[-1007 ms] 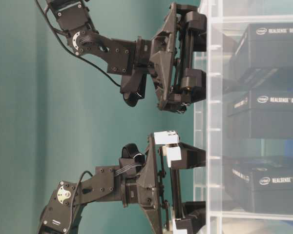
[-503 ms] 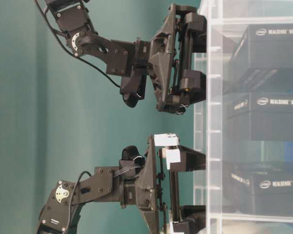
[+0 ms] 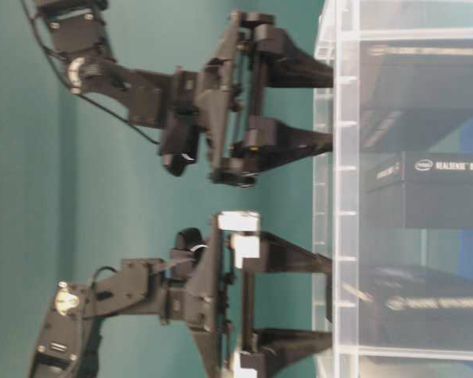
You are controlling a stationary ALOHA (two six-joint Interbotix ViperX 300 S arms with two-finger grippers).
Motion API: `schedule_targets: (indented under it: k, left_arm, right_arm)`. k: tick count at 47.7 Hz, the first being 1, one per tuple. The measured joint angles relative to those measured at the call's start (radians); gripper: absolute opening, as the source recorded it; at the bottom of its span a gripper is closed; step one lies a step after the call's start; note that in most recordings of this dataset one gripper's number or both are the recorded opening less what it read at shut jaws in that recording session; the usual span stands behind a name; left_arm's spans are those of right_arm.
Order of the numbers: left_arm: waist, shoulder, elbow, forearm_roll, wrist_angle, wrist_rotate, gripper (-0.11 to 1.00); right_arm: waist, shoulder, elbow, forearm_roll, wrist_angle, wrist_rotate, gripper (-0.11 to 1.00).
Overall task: Take the box out of the case with both arms.
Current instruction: 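Lift both gripped boxes up out of the case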
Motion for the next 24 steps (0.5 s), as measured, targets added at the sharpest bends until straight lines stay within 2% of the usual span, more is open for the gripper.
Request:
schedule_targets:
  k: [24]
  left_arm:
    - [-0.002,-0.031,-0.259,-0.002,0.209,0.003,0.63]
  right_arm:
    - [0.003,-0.049,-0.232,-0.054,0.213,-0.046,0.69]
